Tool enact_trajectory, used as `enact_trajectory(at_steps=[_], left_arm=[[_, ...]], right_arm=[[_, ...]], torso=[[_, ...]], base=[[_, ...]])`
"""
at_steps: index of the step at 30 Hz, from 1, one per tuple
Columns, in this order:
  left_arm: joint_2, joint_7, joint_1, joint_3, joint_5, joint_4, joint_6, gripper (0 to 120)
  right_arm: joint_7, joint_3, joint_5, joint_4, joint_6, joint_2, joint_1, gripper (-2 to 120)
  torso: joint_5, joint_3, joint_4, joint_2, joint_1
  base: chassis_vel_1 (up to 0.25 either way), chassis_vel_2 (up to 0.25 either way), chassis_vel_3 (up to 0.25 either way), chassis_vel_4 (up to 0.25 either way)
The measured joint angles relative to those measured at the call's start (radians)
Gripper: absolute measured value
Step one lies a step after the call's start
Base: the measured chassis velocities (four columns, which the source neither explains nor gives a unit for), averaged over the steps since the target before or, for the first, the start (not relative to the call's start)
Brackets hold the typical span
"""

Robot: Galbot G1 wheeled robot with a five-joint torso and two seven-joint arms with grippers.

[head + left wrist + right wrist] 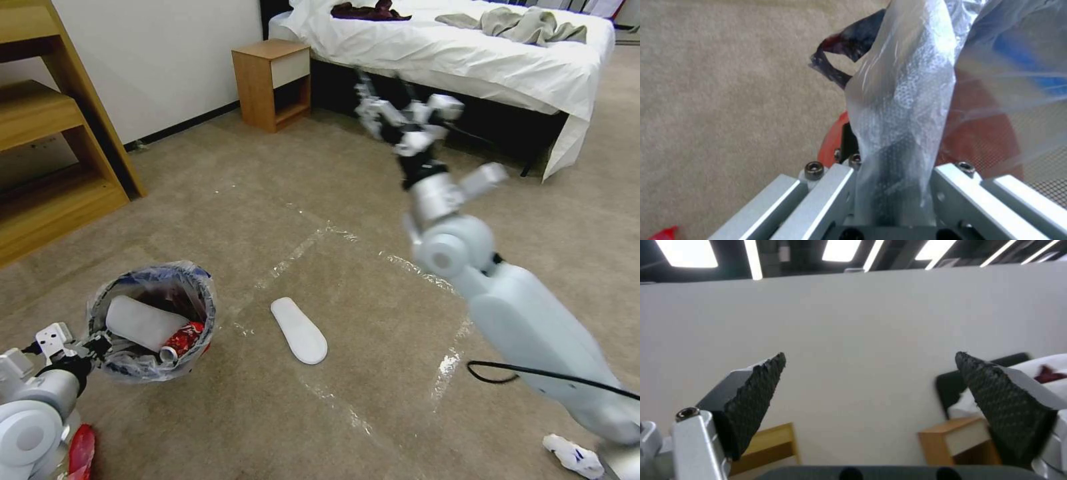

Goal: Pick up the trash bin and place the garbage on the floor into it.

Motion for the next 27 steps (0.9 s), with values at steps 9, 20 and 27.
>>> enact_trajectory(at_steps=[9, 20, 27], left_arm=[[-0.028, 0.02, 0.018, -0.035, 0.051, -0.007, -0.02, 0], [-0.045, 0.032, 0.019, -0.05, 0.09, -0.014, -0.042, 0], [-0.052, 0.036, 0.028, -0.058, 0.102, -0.02, -0.046, 0]], right_arm=[[-0.01, 0.24, -0.133, 0.009, 0.019, 0.009, -0.218, 97], [0.003, 0.399, -0.343, 0.017, 0.048, 0.04, -0.448, 97], [0.015, 0.437, -0.444, 0.02, 0.098, 0.106, -0.581, 97]], torso=[[-0.0001, 0.0, 0.0005, 0.0, 0.0], [-0.0003, 0.0, 0.0001, 0.0, 0.0], [-0.0003, 0.0, 0.0, 0.0, 0.0]], base=[[0.0, 0.0, 0.0, 0.0], [0.0, 0.0, 0.0, 0.0], [0.0, 0.0, 0.0, 0.0]])
